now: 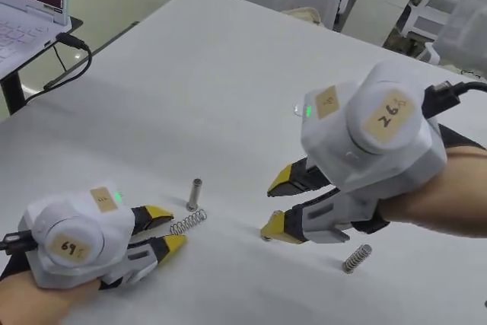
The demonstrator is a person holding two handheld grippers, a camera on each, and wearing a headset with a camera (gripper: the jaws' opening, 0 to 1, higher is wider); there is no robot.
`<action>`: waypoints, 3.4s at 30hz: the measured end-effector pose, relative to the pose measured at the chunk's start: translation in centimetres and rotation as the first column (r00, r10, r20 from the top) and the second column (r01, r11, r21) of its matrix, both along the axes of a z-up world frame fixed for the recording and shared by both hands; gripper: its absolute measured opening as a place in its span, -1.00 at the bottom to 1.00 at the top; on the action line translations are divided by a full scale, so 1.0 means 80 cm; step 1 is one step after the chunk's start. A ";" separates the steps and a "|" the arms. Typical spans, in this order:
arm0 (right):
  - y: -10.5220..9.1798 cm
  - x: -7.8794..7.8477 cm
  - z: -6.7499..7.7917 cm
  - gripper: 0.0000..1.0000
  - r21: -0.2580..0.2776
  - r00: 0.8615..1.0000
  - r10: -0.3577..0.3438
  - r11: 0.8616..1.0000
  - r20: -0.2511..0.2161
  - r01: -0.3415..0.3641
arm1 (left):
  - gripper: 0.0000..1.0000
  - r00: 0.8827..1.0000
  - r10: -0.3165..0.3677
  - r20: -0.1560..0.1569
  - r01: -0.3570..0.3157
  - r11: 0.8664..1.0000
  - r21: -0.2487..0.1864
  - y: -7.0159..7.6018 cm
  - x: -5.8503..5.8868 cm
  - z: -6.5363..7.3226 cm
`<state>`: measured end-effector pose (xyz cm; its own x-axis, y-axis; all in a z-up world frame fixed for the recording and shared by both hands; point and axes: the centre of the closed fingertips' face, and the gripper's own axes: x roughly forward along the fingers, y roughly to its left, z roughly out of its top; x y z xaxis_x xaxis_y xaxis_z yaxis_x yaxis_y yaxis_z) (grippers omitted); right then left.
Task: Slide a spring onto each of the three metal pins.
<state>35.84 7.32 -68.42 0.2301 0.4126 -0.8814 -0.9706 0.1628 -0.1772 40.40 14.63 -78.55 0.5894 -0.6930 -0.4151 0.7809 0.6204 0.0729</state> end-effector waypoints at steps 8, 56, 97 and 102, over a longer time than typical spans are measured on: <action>-0.003 -0.001 0.002 -0.52 -0.007 1.000 -0.009 1.000 0.001 0.009 | -0.92 0.999 -0.037 -0.003 0.037 0.999 0.001 -0.009 -0.003 -0.001; 0.025 -0.056 0.009 -0.58 0.133 0.996 0.069 0.989 -0.049 -0.062 | -0.95 0.939 -0.316 0.135 0.323 0.946 -0.031 -0.035 -0.114 0.145; 0.057 -0.072 0.043 -0.82 0.124 0.987 0.161 0.979 0.003 -0.160 | -0.96 0.926 -0.345 0.152 0.352 0.936 -0.018 -0.039 -0.120 0.148; 0.066 -0.076 0.050 -0.83 0.131 0.984 0.179 0.975 0.009 -0.179 | -0.96 0.925 -0.345 0.156 0.352 0.936 -0.019 -0.040 -0.119 0.149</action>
